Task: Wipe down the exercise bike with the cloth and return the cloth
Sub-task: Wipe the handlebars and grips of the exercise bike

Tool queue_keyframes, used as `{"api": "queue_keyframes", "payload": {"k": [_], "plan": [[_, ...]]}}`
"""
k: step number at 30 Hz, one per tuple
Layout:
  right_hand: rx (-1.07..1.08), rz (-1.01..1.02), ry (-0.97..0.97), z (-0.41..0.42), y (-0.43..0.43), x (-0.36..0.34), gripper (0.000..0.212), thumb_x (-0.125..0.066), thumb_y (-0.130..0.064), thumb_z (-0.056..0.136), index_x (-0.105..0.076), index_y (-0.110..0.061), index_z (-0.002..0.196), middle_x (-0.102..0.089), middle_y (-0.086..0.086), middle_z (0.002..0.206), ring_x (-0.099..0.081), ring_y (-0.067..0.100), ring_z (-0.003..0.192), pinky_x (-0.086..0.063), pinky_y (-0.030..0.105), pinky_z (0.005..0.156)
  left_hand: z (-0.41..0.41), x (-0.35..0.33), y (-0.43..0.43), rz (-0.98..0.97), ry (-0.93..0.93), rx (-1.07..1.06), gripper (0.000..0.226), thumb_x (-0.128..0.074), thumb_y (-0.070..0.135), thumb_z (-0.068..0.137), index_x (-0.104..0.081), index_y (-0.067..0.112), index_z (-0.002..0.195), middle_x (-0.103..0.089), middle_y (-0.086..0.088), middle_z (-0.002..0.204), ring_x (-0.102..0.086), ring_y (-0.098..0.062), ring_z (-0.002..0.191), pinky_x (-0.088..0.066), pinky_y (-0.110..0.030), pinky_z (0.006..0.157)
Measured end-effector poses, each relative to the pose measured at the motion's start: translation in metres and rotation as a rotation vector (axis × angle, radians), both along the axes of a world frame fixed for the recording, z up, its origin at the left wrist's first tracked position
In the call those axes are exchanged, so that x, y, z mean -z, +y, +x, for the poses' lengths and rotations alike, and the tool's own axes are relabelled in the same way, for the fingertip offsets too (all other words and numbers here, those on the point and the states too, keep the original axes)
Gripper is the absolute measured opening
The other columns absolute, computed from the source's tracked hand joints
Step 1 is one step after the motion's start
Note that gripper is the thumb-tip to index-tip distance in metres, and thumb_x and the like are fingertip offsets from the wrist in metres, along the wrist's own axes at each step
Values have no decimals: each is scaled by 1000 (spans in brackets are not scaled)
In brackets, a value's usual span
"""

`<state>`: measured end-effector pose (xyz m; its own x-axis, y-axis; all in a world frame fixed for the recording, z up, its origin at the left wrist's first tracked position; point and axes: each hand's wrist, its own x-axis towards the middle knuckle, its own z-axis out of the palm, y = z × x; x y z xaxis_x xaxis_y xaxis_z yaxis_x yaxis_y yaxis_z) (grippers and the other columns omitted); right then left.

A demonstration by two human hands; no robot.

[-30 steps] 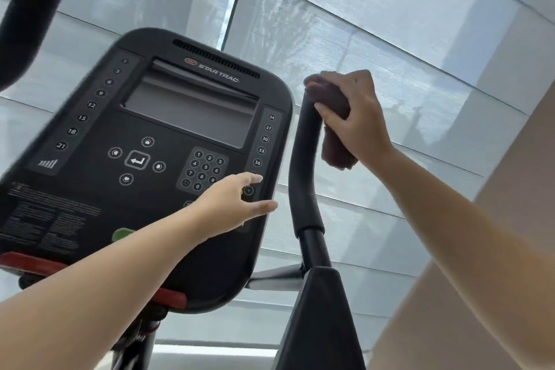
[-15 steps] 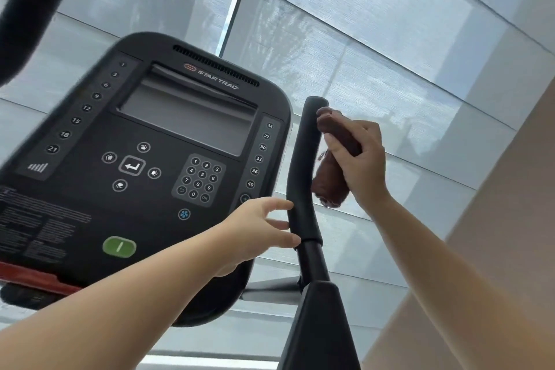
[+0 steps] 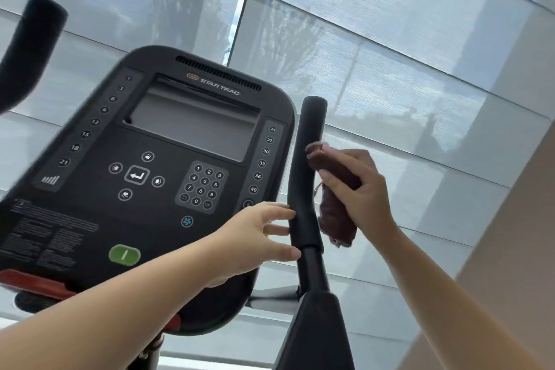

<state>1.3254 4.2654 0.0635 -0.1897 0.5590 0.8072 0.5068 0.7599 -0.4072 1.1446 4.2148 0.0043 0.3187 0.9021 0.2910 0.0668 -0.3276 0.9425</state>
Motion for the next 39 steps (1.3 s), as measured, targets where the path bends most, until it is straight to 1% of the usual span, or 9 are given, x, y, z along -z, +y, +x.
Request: {"api": "queue_keyframes", "payload": {"k": [4, 7, 14, 16, 20, 25, 30, 35, 39], "plan": [[-16, 85, 272, -25, 36, -36, 37, -65, -9, 83, -61, -17, 119, -52, 6, 109, -52, -8, 95, -40, 11, 92, 0, 3, 0, 28, 6, -20, 50, -76, 7, 72, -55, 30, 112, -47, 29, 119, -57, 8, 99, -49, -20, 87], [-105, -37, 347, -28, 46, -31, 38, -65, -11, 84, -60, -24, 119, -58, 4, 107, -57, 8, 97, -45, 26, 93, 2, 6, 2, 73, 58, -55, 53, -77, 12, 71, -53, 29, 116, -45, 29, 121, -55, 11, 99, -47, -20, 89], [-147, -132, 155, -4, 18, 18, 36, -67, -13, 81, -64, -40, 106, -52, -3, 94, -57, 6, 91, -47, 20, 88, 7, 9, 3, 157, 129, -107, 51, -77, 15, 70, -48, 30, 110, -42, 24, 121, -52, 8, 101, -45, -9, 78], [-160, -234, 167, 1, 7, 35, 34, -67, -10, 81, -66, -34, 105, -54, 2, 95, -59, 16, 92, -49, 32, 89, 8, 8, 3, 163, 127, -120, 50, -78, 15, 69, -48, 31, 106, -43, 22, 121, -52, 6, 101, -46, -12, 79], [-191, -382, 207, 9, -19, 56, 32, -66, -13, 82, -68, -35, 105, -60, 4, 98, -61, 12, 96, -47, 29, 88, 14, 7, 0, 142, 109, -174, 50, -78, 16, 69, -49, 23, 110, -45, 13, 123, -53, 2, 101, -47, -25, 87], [-162, -424, 190, 9, -51, 57, 30, -67, -16, 81, -69, -35, 104, -65, 5, 108, -58, 17, 108, -44, 42, 100, 14, -2, -10, 107, 198, -179, 55, -77, 14, 71, -49, 17, 118, -49, 5, 125, -54, -8, 104, -47, -33, 93], [-117, -432, -18, 13, -82, 43, 32, -68, -17, 81, -68, -41, 102, -62, 4, 99, -59, 13, 99, -45, 36, 97, 1, -18, -32, 55, 347, -54, 51, -76, 18, 72, -55, 18, 118, -60, 5, 117, -52, -5, 113, -40, -23, 96], [-73, -450, -204, 17, -116, 45, 31, -68, -25, 81, -65, -51, 97, -58, -1, 93, -56, -3, 88, -39, 6, 81, -12, -16, -77, 30, 463, 15, 46, -74, 28, 73, -57, 20, 116, -61, 10, 111, -56, 2, 104, -43, -14, 88], [-50, -436, -110, 13, -137, 52, 33, -68, -19, 81, -65, -50, 92, -63, -3, 97, -59, -1, 92, -42, 15, 87, -21, 2, -122, 181, 536, -58, 40, -69, 41, 72, -61, 29, 109, -61, 16, 108, -54, 7, 103, -39, -5, 83]]}}
